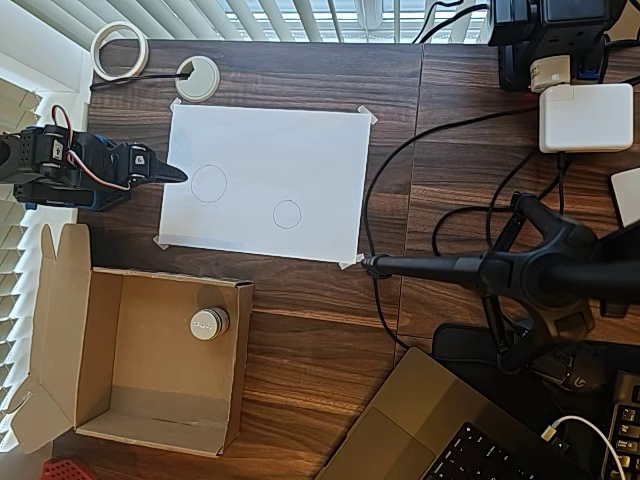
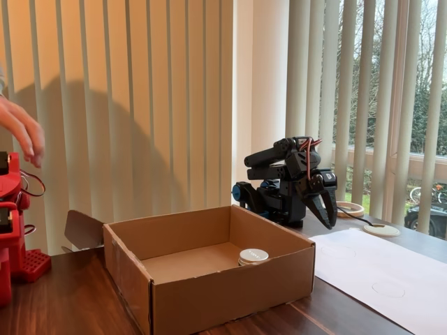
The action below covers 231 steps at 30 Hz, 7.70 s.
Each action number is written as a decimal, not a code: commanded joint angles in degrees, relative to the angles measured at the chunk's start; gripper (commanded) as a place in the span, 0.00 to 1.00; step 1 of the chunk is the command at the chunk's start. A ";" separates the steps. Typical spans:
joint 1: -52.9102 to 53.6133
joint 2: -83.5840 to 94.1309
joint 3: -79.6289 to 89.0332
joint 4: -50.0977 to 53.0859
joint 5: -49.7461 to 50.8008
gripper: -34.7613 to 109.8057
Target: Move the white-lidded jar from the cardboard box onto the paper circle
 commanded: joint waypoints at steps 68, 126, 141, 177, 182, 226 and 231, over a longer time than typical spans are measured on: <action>50.54 -76.20 -75.59 -12.74 -71.54 0.49; 50.36 -115.84 -81.47 -31.99 -86.40 0.53; 50.27 -117.33 -81.56 -25.75 -90.70 0.53; 49.39 -117.33 -83.14 -24.17 -92.29 0.32; 49.39 -109.86 -80.86 -24.43 -92.90 0.31; 12.30 -89.21 -66.88 -28.12 -94.39 0.29; 12.22 -99.40 -72.33 -28.12 -94.75 0.29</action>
